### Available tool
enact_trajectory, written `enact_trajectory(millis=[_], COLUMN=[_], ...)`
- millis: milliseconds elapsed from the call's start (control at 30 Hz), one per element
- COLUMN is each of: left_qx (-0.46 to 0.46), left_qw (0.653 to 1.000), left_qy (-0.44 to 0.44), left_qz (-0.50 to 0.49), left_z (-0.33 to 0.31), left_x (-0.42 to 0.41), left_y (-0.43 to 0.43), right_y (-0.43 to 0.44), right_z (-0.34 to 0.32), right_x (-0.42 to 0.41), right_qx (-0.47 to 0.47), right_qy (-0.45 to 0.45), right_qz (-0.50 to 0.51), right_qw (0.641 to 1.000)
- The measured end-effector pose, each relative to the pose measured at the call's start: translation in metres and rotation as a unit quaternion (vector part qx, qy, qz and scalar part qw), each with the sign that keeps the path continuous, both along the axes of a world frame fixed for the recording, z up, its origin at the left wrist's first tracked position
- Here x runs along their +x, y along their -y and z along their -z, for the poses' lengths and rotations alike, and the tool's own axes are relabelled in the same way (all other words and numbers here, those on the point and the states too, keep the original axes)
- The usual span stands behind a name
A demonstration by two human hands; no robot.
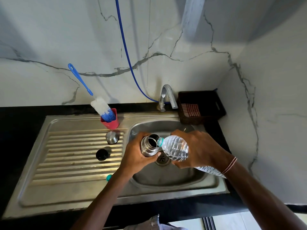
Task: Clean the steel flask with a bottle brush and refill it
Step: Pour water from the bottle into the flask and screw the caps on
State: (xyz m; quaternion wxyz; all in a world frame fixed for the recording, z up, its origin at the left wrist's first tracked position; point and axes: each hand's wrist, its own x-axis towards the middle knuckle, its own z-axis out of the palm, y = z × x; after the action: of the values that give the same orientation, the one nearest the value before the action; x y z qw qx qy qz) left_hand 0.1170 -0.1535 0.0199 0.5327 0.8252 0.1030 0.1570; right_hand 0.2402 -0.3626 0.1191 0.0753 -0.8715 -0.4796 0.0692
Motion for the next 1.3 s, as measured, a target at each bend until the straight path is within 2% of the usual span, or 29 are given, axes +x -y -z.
enact_trajectory(millis=[867,1300], left_qx=[-0.016,-0.008], left_qw=[1.000,1.000], left_qy=[-0.008,-0.015], left_qz=[-0.005,-0.011], left_z=[0.007,0.010], left_x=[-0.007,-0.012], left_y=[0.005,0.004], right_y=[-0.002,-0.001], right_z=[-0.014,-0.016], right_x=[0.008,0.006], right_qx=[-0.102,-0.097], right_qy=[0.004,0.013], right_qz=[-0.019,-0.040], right_qw=[0.995,0.994])
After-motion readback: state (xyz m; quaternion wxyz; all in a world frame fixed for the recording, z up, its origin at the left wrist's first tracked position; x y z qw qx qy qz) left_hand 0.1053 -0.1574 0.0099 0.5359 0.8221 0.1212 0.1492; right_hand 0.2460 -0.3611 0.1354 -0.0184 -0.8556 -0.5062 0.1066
